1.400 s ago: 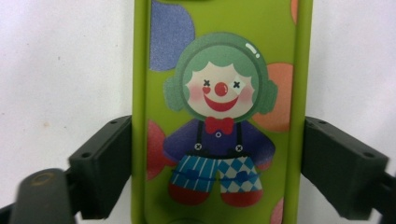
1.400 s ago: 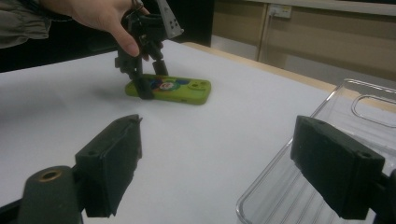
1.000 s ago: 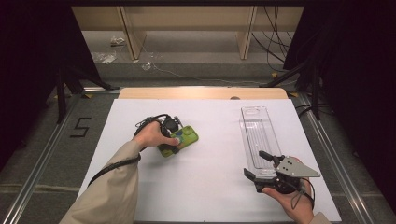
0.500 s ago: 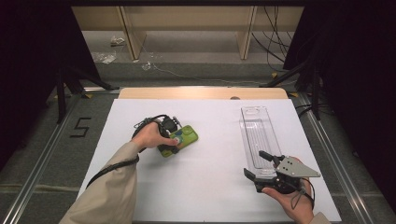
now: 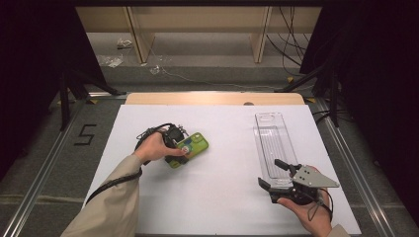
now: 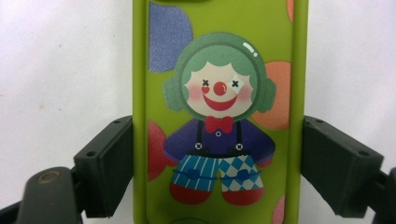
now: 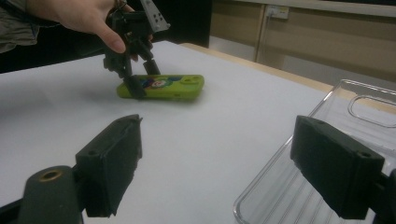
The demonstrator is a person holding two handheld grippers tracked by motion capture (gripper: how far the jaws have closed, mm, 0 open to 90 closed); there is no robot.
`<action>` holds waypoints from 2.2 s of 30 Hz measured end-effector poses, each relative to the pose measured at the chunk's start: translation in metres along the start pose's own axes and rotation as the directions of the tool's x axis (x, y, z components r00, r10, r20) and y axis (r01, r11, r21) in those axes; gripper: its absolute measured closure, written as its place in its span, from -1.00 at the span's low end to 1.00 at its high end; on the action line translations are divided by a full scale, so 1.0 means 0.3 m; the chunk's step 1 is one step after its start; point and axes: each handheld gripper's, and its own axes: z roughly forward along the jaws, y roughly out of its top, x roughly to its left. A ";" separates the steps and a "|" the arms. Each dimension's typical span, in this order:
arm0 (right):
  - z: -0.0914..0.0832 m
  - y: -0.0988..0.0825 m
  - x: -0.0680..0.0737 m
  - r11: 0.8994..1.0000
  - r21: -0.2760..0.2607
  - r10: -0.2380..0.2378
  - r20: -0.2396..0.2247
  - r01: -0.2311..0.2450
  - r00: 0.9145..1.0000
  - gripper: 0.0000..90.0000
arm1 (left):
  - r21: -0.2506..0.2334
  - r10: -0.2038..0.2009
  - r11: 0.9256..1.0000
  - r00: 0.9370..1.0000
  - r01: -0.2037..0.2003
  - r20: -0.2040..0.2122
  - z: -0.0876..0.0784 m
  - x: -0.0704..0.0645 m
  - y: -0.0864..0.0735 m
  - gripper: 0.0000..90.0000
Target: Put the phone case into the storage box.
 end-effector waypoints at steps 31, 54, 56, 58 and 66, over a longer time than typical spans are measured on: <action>0.003 -0.001 -0.003 1.000 0.007 0.003 0.007 -0.003 1.000 -0.61 | -0.376 -0.097 0.923 0.995 0.085 -0.015 -0.099 -0.077 -0.152 -0.64; 0.001 -0.001 -0.005 1.000 0.008 0.010 0.008 -0.010 1.000 -0.61 | -0.538 -0.155 0.835 0.988 0.117 -0.025 -0.140 -0.142 -0.271 -0.64; 0.002 -0.001 -0.005 1.000 0.007 0.012 0.008 -0.012 1.000 -0.61 | -0.547 -0.153 0.829 0.988 0.112 -0.031 -0.147 -0.149 -0.280 -0.64; 0.003 -0.001 -0.005 1.000 0.004 0.013 0.008 -0.013 1.000 -0.61 | -0.567 -0.158 0.816 0.987 0.116 -0.026 -0.154 -0.160 -0.292 -0.64; 0.003 0.000 -0.005 1.000 0.004 0.011 0.009 -0.011 1.000 -0.61 | -0.594 -0.150 0.798 0.988 0.105 -0.026 -0.167 -0.198 -0.315 -0.64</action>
